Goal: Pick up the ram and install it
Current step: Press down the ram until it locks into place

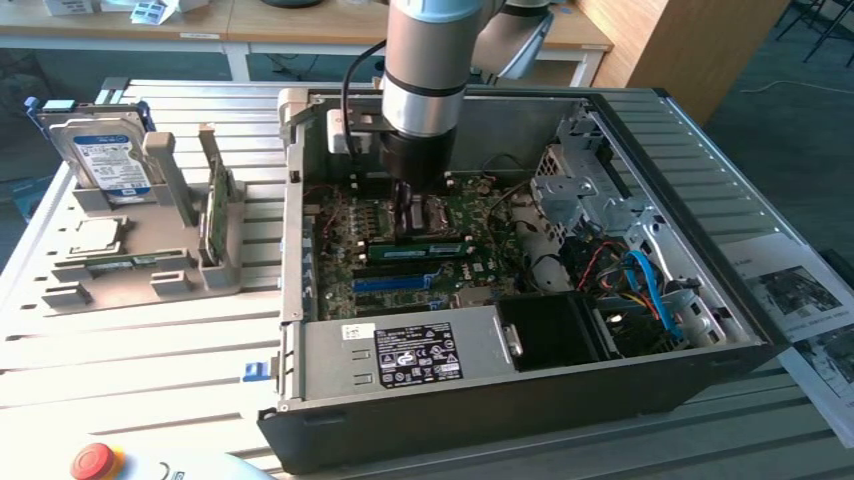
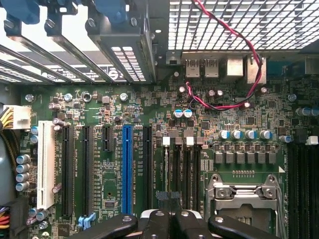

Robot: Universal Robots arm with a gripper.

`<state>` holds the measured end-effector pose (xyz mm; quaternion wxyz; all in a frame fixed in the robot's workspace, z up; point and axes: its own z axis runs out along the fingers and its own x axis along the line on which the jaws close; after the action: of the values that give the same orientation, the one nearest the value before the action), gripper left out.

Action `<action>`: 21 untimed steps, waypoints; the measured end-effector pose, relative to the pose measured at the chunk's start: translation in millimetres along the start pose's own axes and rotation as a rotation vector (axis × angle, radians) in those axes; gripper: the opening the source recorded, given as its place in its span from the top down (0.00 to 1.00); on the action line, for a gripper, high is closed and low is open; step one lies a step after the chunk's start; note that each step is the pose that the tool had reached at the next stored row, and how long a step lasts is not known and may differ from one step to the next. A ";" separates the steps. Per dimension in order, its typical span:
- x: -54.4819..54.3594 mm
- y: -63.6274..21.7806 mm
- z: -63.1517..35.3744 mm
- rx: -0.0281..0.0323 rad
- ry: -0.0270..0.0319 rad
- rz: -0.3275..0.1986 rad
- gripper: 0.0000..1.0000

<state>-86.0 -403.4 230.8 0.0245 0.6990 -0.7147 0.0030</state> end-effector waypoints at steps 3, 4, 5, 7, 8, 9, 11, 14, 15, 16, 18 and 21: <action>-0.1 -0.1 2.1 0.0000 0.0001 0.000 0.90; 0.0 0.0 2.2 -0.0001 0.0002 0.000 0.90; 0.0 0.0 2.2 -0.0001 0.0002 0.000 0.90; -0.1 0.0 2.2 -0.0001 0.0002 0.000 0.90; -0.1 -0.1 2.3 0.0000 0.0001 0.000 0.90; -0.1 -0.1 2.4 0.0000 0.0000 0.000 0.90; -0.1 -0.1 3.0 0.0001 -0.0001 0.000 0.90; -0.1 -0.1 3.8 -0.0001 0.0002 0.000 0.90; -0.1 -0.1 4.1 -0.0001 0.0002 0.000 0.90; -0.1 -0.1 4.2 -0.0002 0.0004 0.000 0.90; -0.1 -0.1 4.5 -0.0001 0.0002 0.000 0.90; -0.2 -0.1 4.6 0.0000 0.0001 0.000 0.90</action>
<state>-86.0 -403.4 226.2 0.0245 0.6990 -0.7147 0.0030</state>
